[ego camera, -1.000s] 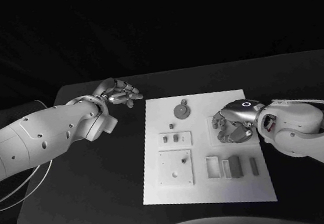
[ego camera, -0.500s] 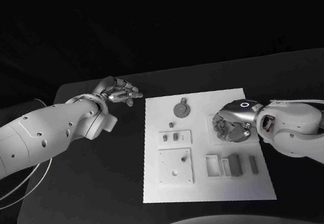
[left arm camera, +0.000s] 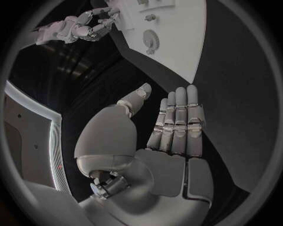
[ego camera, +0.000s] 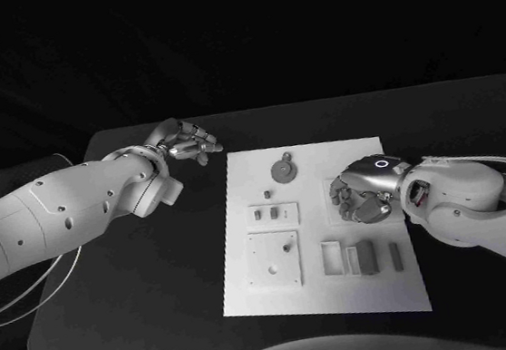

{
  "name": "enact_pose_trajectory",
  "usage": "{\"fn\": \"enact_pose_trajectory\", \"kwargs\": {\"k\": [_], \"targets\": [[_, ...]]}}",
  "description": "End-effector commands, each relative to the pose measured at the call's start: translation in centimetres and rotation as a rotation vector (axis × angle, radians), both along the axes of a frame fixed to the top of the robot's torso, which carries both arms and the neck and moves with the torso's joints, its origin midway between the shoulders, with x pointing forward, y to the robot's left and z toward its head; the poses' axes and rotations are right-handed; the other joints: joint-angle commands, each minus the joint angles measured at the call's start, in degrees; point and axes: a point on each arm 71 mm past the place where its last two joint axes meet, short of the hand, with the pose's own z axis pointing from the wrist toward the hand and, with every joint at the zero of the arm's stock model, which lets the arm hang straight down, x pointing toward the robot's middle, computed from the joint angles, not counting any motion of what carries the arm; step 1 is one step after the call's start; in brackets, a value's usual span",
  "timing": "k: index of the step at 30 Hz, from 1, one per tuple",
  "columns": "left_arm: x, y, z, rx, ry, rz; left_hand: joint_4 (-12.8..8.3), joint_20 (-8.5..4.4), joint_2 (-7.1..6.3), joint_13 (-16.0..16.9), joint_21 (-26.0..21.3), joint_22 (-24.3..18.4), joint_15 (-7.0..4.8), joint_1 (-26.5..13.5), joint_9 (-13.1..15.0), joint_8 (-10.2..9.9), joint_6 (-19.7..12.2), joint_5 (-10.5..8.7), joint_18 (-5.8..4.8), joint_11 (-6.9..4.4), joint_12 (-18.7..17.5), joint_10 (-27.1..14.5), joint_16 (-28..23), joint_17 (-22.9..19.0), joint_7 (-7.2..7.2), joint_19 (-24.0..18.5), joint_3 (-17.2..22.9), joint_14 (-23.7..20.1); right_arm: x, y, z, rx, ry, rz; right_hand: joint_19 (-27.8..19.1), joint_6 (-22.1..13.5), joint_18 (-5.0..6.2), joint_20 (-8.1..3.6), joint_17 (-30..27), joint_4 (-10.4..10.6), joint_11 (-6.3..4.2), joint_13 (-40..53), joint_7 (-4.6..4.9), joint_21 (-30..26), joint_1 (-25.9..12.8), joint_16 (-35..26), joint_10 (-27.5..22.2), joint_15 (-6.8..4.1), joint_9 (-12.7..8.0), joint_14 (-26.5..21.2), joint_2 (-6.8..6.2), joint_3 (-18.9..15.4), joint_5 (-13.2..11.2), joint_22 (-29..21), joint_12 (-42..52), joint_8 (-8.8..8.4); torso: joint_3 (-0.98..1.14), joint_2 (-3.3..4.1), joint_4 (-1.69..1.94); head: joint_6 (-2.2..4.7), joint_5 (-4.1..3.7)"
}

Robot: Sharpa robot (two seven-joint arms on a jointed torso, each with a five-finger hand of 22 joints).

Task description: Assemble the parts on the task board

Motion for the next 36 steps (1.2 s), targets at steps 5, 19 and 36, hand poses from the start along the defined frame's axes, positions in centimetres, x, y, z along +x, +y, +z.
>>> {"fn": "enact_pose_trajectory", "kwargs": {"k": [5,19,36], "targets": [[0.01,-0.11,0.04,-0.002,-0.005,-0.004,0.3,-0.12,0.18,0.0,-0.2,0.1,-0.17,0.5,-0.1,0.3,-0.4,0.09,0.61,0.34,-0.3,0.1,-0.4,0.1,-0.02,0.4,-0.1,0.4,-0.34,0.21,0.11,0.003,-0.005,0.017,0.6,0.0,1.6,-0.19,-0.1,0.4,0.08,0.5,-0.12,0.3,-0.1,-0.2,0.3,-0.25,0.0,0.4,0.33,0.5,0.2,0.3,-0.3,-0.22,0.03,0.0,0.01,0.02,0.05],[-0.03,-0.05,-0.02,-0.001,-0.002,-0.003,0.3,-0.12,0.27,0.0,-0.2,0.1,-0.17,0.5,-0.1,0.3,-0.4,0.09,0.62,0.34,-0.4,0.1,-0.5,0.2,-0.02,0.5,-0.1,0.4,-0.5,0.0,0.09,-0.005,0.003,0.013,0.8,1.6,1.6,-0.35,-0.1,0.0,-0.36,2.0,-0.19,0.4,0.2,-0.2,1.2,-0.67,0.2,0.8,3.51,1.2,1.1,0.4,-0.3,-0.07,-0.01,0.01,0.02,-0.19,0.01],[-0.08,-0.01,-0.04,-0.001,-0.002,-0.002,0.3,-0.12,0.34,0.0,-0.2,0.1,-0.17,0.5,-0.1,0.3,-0.4,0.09,0.6,0.35,-0.4,0.2,-0.5,0.2,-0.01,0.5,-0.1,0.4,-0.31,-0.3,-0.06,-0.028,-0.001,0.005,0.8,4.2,1.6,-0.46,0.0,-2.1,-1.17,3.9,-1.02,0.6,1.7,-0.5,3.5,-1.44,0.7,1.3,8.27,4.8,4.7,0.6,-0.7,0.11,-0.03,0.01,0.03,-0.42,-0.09]]}}
